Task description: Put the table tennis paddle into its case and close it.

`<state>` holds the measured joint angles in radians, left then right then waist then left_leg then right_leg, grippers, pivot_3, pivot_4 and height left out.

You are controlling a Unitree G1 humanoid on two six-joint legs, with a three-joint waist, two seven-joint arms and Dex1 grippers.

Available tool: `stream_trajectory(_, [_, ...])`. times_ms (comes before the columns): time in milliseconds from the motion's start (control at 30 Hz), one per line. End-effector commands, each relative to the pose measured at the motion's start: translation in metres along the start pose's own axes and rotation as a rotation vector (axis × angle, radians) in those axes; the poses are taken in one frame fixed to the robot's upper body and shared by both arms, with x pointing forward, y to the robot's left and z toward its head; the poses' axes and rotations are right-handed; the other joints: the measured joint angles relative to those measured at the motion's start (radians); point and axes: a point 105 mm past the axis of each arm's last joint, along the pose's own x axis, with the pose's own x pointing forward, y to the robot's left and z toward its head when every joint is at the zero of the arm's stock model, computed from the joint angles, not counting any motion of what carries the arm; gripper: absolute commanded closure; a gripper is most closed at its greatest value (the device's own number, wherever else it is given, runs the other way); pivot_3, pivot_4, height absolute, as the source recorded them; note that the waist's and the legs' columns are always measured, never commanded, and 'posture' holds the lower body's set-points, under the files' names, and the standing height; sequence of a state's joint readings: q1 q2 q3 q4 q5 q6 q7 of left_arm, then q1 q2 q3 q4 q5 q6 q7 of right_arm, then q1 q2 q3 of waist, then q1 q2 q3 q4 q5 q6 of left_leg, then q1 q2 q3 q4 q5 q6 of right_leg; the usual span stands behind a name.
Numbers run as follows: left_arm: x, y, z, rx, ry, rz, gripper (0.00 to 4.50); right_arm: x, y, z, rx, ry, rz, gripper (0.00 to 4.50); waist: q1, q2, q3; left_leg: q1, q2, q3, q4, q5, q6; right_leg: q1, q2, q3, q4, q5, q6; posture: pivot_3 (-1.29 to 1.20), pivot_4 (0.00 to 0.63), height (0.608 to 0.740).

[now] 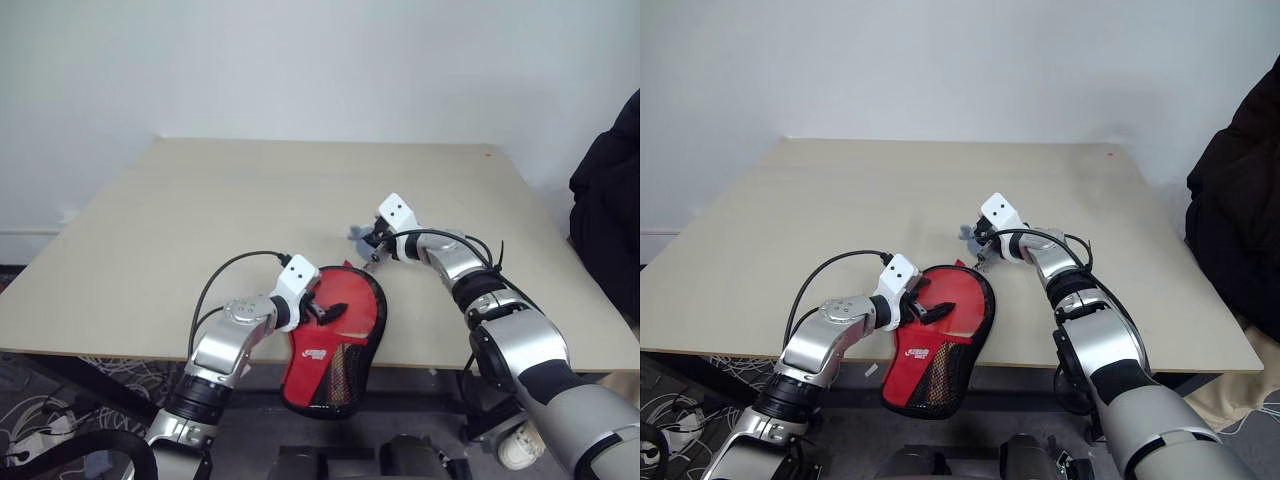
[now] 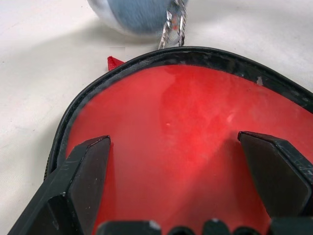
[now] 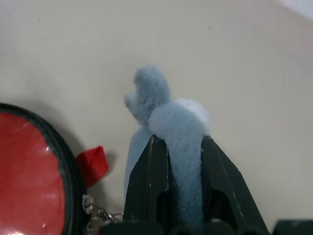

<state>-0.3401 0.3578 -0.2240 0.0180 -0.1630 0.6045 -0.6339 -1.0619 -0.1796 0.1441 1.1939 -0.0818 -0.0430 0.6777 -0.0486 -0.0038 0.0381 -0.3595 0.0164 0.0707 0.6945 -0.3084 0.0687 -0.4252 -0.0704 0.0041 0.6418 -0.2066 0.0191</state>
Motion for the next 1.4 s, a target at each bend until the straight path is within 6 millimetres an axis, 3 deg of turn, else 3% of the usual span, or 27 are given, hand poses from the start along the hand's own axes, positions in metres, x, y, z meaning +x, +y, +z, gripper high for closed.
stream_trajectory(33, [0.003,-0.007,-0.026,-0.039,0.093,-0.021,0.0,-0.017,-0.025,0.018,-0.047,-0.068,-0.064,4.23,0.001,0.0,0.0,0.0,0.0,0.0,0.0,0.0,0.0,0.0,0.0,0.0,0.0,0.0,0.0,0.0,0.0,0.74])
stream_trajectory(367, [0.002,-0.012,-0.03,-0.06,0.094,-0.032,0.0,-0.061,-0.054,-0.015,-0.078,0.001,-0.093,4.23,0.011,0.001,0.001,-0.002,-0.002,-0.001,0.0,0.0,0.002,0.0,-0.001,0.0,-0.002,0.0,0.0,0.0,0.0,0.74])
stream_trajectory(700, [0.003,-0.016,-0.031,-0.064,0.094,-0.045,0.0,-0.095,-0.042,-0.031,-0.162,0.046,0.025,4.23,0.043,0.002,0.001,-0.002,-0.006,-0.001,0.0,0.001,0.008,0.001,-0.006,-0.001,-0.002,0.0,0.002,0.0,0.0,0.74])
stream_trajectory(1100, [0.01,-0.02,-0.023,-0.049,0.076,-0.078,0.0,-0.087,-0.032,-0.031,-0.138,0.047,0.033,4.23,0.048,0.002,0.001,-0.002,-0.007,0.0,0.0,0.002,0.009,0.001,-0.007,-0.001,-0.003,0.0,0.003,0.0,0.0,0.74])
stream_trajectory(1400, [0.028,-0.026,-0.011,-0.02,0.038,-0.105,0.0,-0.078,-0.019,-0.034,-0.125,0.038,0.052,4.23,0.052,0.002,0.001,-0.001,-0.007,0.0,0.002,0.003,0.011,0.003,-0.007,0.0,-0.003,0.001,0.005,0.0,0.0,0.74])
